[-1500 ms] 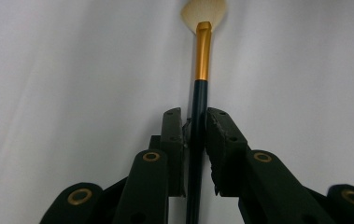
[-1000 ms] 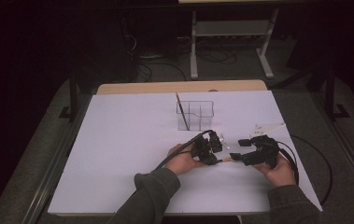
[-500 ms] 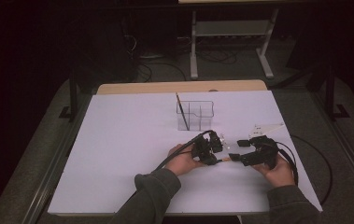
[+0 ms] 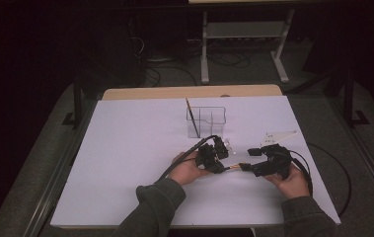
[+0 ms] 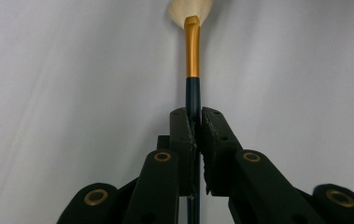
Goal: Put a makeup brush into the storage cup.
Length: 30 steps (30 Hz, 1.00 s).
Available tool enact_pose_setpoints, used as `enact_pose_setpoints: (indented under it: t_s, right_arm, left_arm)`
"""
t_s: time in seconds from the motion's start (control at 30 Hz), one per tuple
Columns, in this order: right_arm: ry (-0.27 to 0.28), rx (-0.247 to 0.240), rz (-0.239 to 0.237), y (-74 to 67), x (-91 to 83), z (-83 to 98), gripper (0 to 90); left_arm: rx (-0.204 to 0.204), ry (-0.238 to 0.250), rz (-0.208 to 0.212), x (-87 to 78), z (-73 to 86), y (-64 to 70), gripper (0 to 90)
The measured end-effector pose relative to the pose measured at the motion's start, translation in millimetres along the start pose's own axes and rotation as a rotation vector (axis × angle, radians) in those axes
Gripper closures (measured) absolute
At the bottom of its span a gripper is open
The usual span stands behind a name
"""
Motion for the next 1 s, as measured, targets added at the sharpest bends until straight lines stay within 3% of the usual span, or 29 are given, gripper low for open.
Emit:
enact_pose_setpoints:
  t_s: [0.23,0.47,1.0]
  right_arm:
    - [-0.005,-0.015,-0.02,-8.2,4.4,-6.0,29.3]
    - [0.0,-0.025,-0.038,-15.6,7.1,-13.5,28.9]
    - [-0.027,-0.046,-0.074,-27.3,6.8,-33.4,27.6]
  left_arm:
    - [-0.034,0.022,-0.008,-17.5,11.9,-6.5,83.6]
    - [-0.098,0.052,-0.018,-34.5,27.8,-13.2,83.6]
    - [-0.157,0.107,-0.037,-72.3,56.5,-29.8,83.6]
Point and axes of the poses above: each handheld gripper's, and its own axes: x roughly forward along the jaws, z roughly out of its underside, y roughly to its right, the point moved 7 cm from there along x, roughly forward along the jaws, and after that the axes turned 11 degrees about -z, right-handed, at the moved point
